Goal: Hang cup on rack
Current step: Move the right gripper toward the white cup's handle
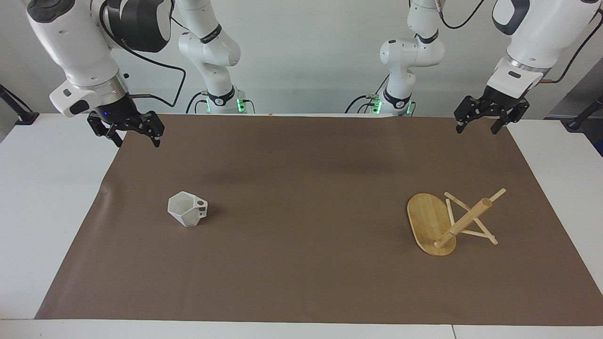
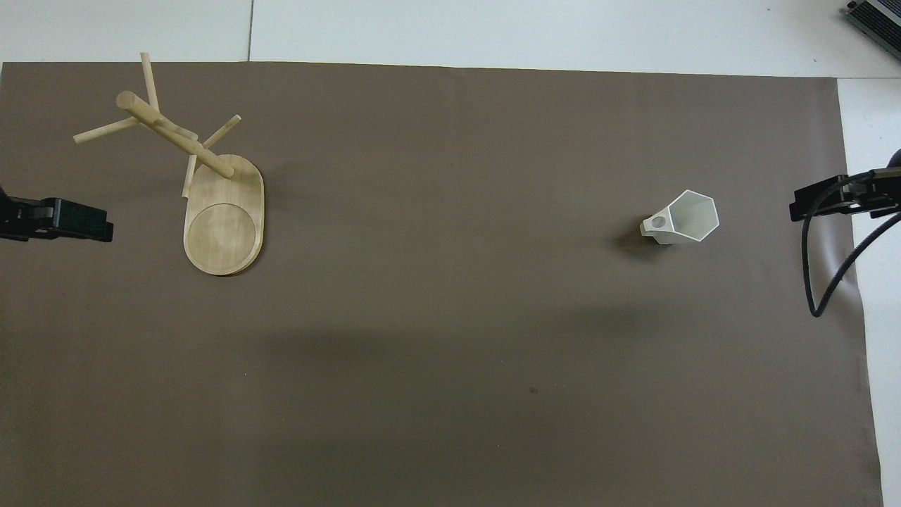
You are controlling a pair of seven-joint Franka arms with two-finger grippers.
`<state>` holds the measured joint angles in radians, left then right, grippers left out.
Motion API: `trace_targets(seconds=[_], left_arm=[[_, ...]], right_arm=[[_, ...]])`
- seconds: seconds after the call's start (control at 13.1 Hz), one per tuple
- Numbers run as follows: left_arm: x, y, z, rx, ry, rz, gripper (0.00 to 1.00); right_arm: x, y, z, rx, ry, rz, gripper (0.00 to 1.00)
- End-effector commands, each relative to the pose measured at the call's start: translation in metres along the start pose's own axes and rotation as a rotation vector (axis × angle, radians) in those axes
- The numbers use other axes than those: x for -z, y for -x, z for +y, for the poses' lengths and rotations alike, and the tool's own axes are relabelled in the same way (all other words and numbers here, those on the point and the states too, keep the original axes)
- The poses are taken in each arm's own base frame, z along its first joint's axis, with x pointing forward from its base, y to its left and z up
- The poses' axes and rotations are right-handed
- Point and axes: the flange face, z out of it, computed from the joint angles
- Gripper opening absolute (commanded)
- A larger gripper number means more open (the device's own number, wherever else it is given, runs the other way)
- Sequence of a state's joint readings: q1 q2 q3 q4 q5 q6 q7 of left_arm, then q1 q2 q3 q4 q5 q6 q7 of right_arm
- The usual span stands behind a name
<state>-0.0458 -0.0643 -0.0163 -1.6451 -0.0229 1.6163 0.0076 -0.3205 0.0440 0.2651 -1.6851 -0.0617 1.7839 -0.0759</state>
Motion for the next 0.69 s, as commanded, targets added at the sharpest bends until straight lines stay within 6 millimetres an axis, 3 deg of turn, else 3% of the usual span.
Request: trace_targets(seconds=[0.0,0.23,0.61], left_arm=[[-0.001,0.004,-0.002,-0.006,-0.015,0.001,1.0],[-0.001,0.004,-0.003,-0.005,-0.015,0.0,1.0],[-0.001,0.004,-0.003,-0.005,-0.015,0.0,1.0]], right_arm=[[-0.024,0.008,-0.001,0.016,0.005,0.02,1.0],[-0.064,-0.007,0.01,0.001,-0.014,0.026,1.0],[-0.112,-0.026,0.018,-0.024,-0.031,0.068,1.0]])
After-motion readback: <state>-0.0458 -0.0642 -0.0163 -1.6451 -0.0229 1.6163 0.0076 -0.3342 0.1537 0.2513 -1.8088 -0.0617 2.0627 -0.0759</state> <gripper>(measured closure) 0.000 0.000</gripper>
